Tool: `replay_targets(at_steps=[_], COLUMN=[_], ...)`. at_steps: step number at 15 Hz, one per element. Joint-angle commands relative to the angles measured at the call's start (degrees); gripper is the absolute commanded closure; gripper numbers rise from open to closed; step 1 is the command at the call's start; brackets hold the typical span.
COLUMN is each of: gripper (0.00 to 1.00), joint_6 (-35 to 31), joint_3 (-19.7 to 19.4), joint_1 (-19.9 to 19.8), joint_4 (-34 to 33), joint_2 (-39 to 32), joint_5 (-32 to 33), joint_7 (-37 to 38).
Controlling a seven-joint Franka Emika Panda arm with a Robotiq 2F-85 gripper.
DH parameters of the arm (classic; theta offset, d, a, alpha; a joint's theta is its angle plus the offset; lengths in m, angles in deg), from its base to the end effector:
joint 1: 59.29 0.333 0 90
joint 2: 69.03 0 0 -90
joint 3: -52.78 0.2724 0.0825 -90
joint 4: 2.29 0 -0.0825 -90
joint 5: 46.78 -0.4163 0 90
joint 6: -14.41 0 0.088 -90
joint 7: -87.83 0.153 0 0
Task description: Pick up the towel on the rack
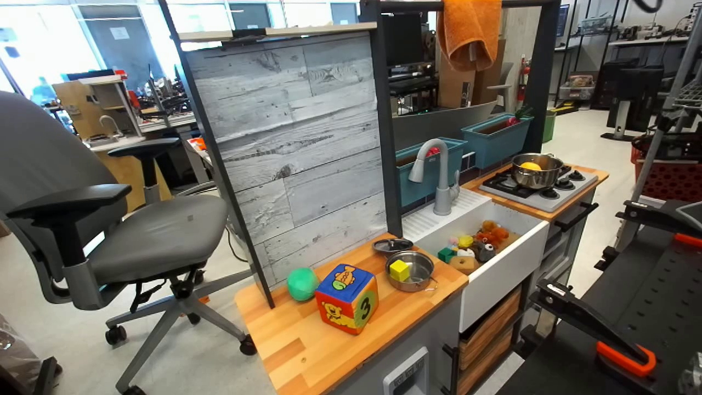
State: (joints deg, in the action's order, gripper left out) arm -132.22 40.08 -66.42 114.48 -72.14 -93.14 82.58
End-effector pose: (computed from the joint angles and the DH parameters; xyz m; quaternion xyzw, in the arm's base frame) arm 0.6127 -0.2120 0.3713 -0.8547 0.3796 -0.2708 0.2282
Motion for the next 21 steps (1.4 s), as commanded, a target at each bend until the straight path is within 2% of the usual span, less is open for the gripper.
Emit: replay_targets(at_steps=[1,6,9,10,11,12,15,19,21], gripper=[0.00,0.00,0.00,0.25,0.26,0.32,0.58,0.87,0.88], joint_6=[-2.7,-1.5,-0.6,0.0,0.6,0.9,3.7,7.9,10.8], joint_3=[1.7,2.0,2.0,2.0,1.9,2.0,3.1,5.0,5.9], joint_1=[-2.1,-3.9,-4.3,-4.4,-4.3,-4.4,-5.3,-7.1,-8.5], joint_4=[-12.1,-25.0,-30.4,-31.9,-32.7,-33.6,-34.0,-29.6,-26.5], joint_2=[-9.8,-19.8,-24.3,-25.5,-26.3,-27.0,-27.0,-22.3,-18.8], joint_5=[-6.1,-3.3,-1.2,-0.2,1.1,2.0,4.1,2.9,2.4], joint_7=[3.6,14.3,20.4,22.2,23.7,25.0,26.1,21.0,17.5])
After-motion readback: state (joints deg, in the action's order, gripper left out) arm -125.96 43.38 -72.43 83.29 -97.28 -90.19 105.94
